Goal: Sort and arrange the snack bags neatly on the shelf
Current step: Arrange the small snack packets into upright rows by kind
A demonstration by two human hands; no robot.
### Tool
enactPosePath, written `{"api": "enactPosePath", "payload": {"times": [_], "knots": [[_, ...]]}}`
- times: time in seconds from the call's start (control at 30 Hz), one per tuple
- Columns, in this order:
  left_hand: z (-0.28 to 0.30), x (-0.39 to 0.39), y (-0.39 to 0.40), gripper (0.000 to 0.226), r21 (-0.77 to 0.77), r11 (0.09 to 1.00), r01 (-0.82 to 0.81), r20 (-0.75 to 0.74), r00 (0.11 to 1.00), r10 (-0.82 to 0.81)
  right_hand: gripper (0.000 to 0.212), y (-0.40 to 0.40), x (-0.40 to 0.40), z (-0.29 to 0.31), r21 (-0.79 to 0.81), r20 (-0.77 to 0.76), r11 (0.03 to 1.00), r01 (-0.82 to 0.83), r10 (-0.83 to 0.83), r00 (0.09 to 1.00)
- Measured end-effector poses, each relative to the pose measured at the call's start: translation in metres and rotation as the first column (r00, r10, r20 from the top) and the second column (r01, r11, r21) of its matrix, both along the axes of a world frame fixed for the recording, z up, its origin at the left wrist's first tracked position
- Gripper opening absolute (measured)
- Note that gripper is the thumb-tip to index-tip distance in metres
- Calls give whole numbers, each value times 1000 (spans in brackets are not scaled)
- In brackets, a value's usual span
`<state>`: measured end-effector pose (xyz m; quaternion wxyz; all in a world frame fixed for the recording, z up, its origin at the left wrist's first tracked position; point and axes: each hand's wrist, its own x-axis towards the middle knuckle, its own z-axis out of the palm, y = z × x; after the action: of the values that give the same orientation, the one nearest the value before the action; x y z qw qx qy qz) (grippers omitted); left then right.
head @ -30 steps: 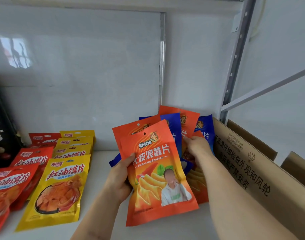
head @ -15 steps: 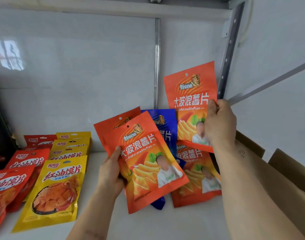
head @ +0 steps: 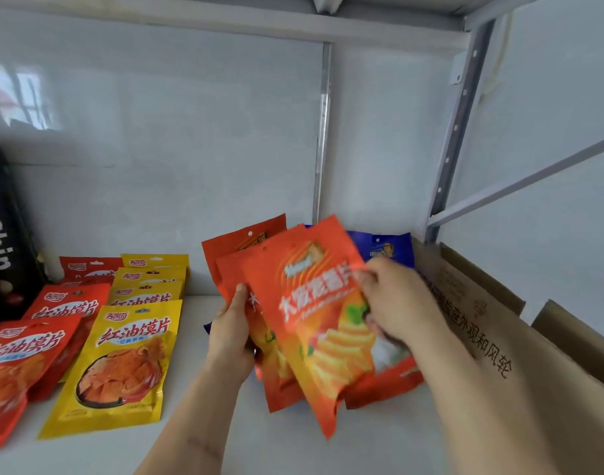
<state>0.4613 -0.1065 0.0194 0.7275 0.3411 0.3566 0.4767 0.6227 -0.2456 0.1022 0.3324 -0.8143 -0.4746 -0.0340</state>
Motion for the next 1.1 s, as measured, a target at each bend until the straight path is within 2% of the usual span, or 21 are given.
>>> {"api": "enactPosePath", "payload": {"times": [0.07,0.13,0.27,0.43,0.53,0.67,0.8,0.83,0.9,1.0,1.1], "knots": [[0,-2,0,38,-26,1000,4,-13,1000,-4,27,5,-6,-20,-114,34,993,-7,11,999],[1,-3,-1,40,-46,999,14,-5,1000,-15,27,7,-8,-31,-147,52,989,0,8,999],[4,-4,-5,50,-58,998,33,41,999,-31,24,10,-10,-35,-149,63,989,4,5,998],[5,-6,-9,75,19,985,174,157,972,-175,26,13,-13,-40,-143,36,990,14,-9,999],[4,-7,-9,64,43,979,198,71,977,-200,26,14,-13,-44,-149,6,989,15,-14,1000],[-1,-7,-1,36,40,991,125,-31,992,-124,33,12,-7,-43,-98,-82,995,25,-34,996],[-2,-9,0,30,29,991,128,-7,992,-128,45,6,27,-38,42,-70,962,270,-267,961],[-3,-9,1,31,29,991,132,-7,991,-132,48,4,37,-38,35,-58,943,332,-330,942],[-4,-8,3,32,27,990,142,-4,990,-142,52,3,50,-38,-95,-85,904,417,-425,901],[-4,-8,3,31,30,988,150,2,989,-150,44,-1,54,-38,-292,-163,864,410,-468,869],[-4,-8,2,33,34,987,155,-5,988,-155,25,-1,56,-37,-348,-209,868,355,-441,873]]}}
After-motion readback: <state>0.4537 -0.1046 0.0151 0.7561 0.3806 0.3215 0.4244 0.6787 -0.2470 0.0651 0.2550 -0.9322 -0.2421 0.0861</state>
